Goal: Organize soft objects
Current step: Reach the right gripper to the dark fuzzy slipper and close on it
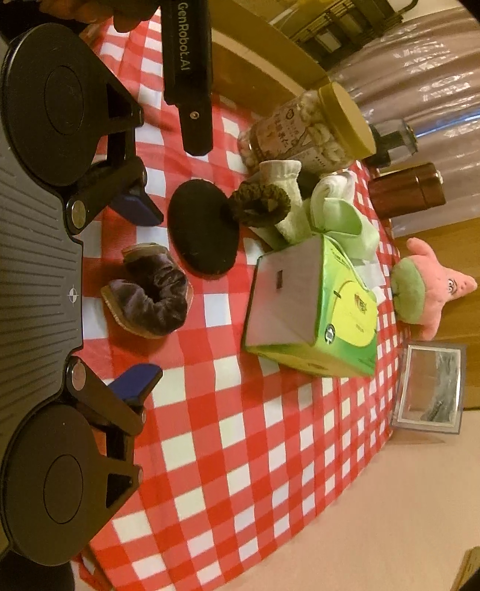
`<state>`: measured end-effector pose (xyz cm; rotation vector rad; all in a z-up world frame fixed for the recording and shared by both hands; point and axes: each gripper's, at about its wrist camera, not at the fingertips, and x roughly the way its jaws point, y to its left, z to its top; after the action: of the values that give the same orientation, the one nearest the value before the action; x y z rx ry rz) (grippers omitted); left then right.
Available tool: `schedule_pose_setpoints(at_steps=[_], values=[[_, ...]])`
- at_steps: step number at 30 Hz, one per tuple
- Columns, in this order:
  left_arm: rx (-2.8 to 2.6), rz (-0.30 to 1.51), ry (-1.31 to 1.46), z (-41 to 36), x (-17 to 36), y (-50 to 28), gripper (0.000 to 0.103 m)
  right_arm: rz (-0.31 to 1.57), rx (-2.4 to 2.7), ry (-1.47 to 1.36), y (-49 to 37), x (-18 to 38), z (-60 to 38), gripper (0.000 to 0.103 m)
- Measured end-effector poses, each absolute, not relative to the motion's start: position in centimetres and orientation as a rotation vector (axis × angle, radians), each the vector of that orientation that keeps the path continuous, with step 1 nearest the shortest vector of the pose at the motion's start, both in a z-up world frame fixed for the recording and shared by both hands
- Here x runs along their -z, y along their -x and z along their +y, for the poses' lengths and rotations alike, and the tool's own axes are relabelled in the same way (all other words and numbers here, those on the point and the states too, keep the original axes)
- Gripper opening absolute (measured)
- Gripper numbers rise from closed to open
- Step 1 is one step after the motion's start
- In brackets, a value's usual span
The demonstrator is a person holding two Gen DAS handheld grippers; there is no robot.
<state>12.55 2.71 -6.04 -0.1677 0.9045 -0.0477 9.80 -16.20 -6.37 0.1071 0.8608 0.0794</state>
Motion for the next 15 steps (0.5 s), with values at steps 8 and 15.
schedule_pose_setpoints(at_steps=[8,15], values=[[0.115,0.924,0.178,2.3,7.5,-13.6,0.096,0.868,-0.059,-0.080,-10.6,6.9,-16.2,0.034],[0.182,0.912,0.147,0.4,8.2,-14.3,0.093,0.788,0.038,-0.119,-10.5,5.6,-18.3,0.016]])
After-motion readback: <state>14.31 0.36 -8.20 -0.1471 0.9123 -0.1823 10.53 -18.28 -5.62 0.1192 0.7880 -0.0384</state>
